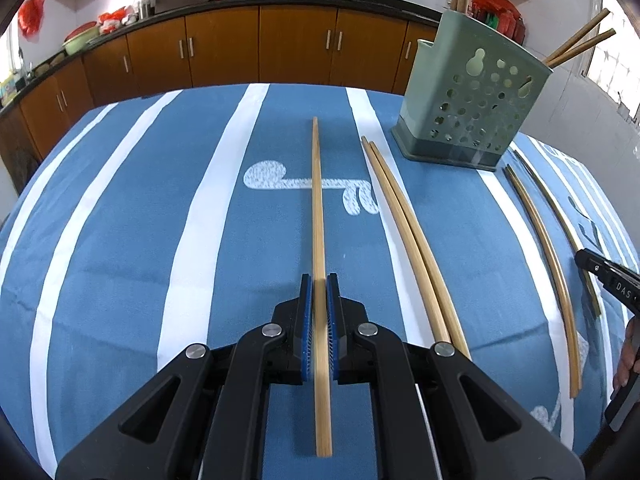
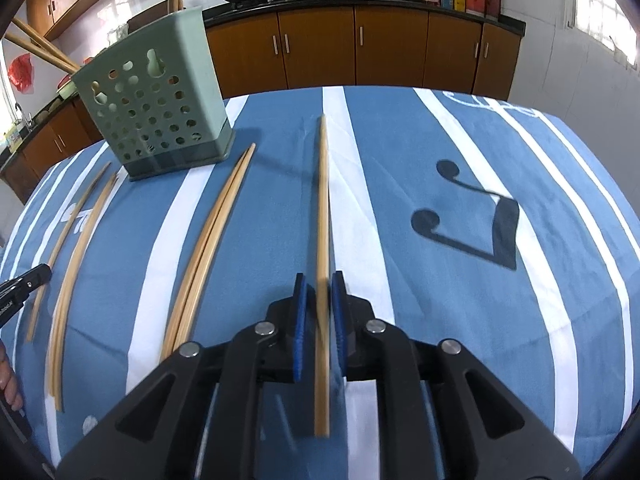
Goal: Organize utensils
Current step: 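Lift both held chopsticks upright and carry them over the green holder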
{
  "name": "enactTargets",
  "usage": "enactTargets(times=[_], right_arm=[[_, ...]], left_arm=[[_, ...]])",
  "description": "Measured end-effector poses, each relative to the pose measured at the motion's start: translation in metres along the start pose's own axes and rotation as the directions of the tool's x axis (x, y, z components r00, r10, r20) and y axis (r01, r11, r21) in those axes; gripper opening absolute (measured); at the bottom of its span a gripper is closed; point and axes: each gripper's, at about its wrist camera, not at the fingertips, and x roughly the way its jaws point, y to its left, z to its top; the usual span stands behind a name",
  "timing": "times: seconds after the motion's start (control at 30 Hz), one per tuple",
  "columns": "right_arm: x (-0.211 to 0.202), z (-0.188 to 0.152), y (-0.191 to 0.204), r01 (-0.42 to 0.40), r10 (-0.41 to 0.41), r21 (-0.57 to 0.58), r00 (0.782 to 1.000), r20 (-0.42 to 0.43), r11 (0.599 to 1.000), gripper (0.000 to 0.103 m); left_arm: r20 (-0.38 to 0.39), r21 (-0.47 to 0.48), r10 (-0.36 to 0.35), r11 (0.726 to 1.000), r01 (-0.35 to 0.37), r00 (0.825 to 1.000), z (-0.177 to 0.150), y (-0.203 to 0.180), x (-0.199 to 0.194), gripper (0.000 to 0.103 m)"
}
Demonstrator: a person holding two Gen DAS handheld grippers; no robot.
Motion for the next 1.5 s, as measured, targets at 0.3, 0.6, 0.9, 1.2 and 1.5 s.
enactTargets(times=[0.3, 0.6, 0.9, 1.2, 1.5], right_arm=[[-0.010, -0.015, 0.002, 0.017, -0.017, -0.025, 1.000, 0.019, 1.000, 0.012], [-0.010, -0.015, -0.001, 0.013, -0.013, -0.019, 1.000, 0.022, 1.000, 0.010], [-0.020, -0.005, -0.003, -0.011, 0.011, -0.005, 0.999, 0.035, 1.000, 0.007], [-0.069, 0.019, -0.009, -0.041, 0.037, 0.019, 0.983, 0.179, 0.999, 0.007], [-0.109, 0.034, -0.012, -0.075, 0.059, 0.037, 0.946, 0.319, 0.997, 0.007]], left_arm=[[0.010, 0.026, -0.004, 1.000, 0.003, 1.000, -0.016, -0.004, -0.012, 0.008], [0.033, 0.090, 0.050, 0.995, -0.052, 0.998, -0.026, -0.016, -0.015, 0.008], [0.011, 0.084, 0.044, 0.995, -0.044, 0.999, -0.013, -0.011, -0.019, 0.007], [0.146, 0.042, 0.003, 0.999, -0.009, 0.989, 0.017, -0.001, -0.067, 0.007], [0.267, 0.006, -0.028, 1.000, 0.027, 0.963, 0.035, -0.001, -0.102, 0.007]])
